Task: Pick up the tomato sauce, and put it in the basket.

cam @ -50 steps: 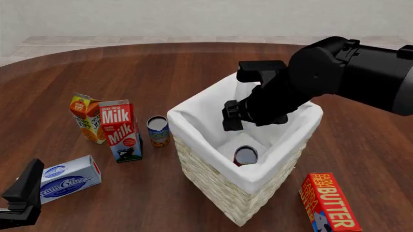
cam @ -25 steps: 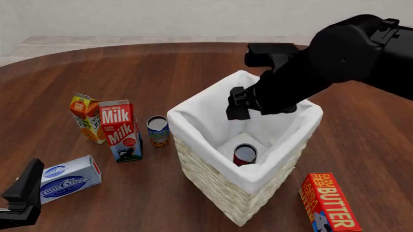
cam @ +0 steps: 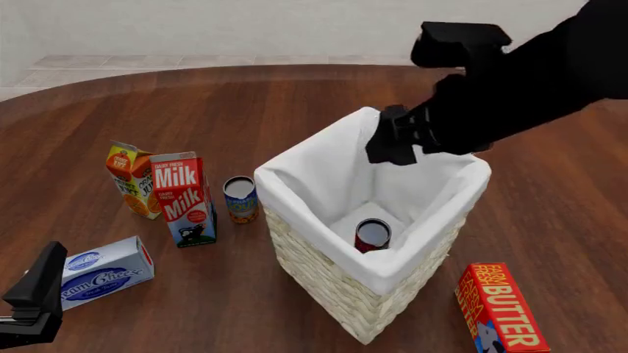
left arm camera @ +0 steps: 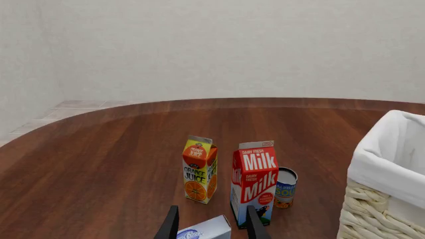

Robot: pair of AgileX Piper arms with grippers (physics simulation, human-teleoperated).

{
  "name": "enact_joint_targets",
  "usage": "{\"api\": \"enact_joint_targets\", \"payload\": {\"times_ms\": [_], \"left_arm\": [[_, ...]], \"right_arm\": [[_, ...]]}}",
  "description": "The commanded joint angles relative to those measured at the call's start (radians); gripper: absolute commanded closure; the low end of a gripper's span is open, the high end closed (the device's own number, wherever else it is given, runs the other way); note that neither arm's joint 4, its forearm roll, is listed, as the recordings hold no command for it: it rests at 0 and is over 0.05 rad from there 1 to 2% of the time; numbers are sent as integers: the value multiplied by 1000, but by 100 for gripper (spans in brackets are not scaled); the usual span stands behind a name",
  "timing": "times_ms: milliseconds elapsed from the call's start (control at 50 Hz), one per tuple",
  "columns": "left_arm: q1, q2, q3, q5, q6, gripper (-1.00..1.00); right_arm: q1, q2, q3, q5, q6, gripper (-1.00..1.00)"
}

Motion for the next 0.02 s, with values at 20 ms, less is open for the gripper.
{"api": "enact_joint_targets", "payload": {"times_ms": [20], "left_arm": [[-1,-1,1,-2,2,-100]], "right_arm": [[1,-68,-4,26,-15,-100]]}}
